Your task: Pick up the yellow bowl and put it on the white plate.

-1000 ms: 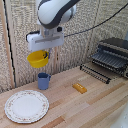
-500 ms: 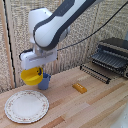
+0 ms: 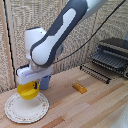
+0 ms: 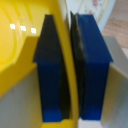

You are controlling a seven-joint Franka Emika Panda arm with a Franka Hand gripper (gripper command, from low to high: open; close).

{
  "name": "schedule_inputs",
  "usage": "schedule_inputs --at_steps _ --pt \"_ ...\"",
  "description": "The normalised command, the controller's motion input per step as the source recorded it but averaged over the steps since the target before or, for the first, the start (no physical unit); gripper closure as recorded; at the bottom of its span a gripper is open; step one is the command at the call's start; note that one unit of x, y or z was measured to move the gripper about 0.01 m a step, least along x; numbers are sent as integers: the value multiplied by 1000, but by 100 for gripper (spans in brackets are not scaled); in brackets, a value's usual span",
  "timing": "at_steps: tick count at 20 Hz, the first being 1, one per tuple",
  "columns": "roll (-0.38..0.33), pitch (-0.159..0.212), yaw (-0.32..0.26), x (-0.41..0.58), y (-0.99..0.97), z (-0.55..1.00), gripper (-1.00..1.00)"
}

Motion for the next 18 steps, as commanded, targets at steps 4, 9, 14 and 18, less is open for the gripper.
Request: schedule_inputs --at_steps 4,9,14,18 --pt "-33 0 73 209 84 -439 100" --pt "-18 0 77 348 42 -390 100" --pt "-7 0 82 387 59 -308 100" --pt "0 -15 93 335 6 -139 100"
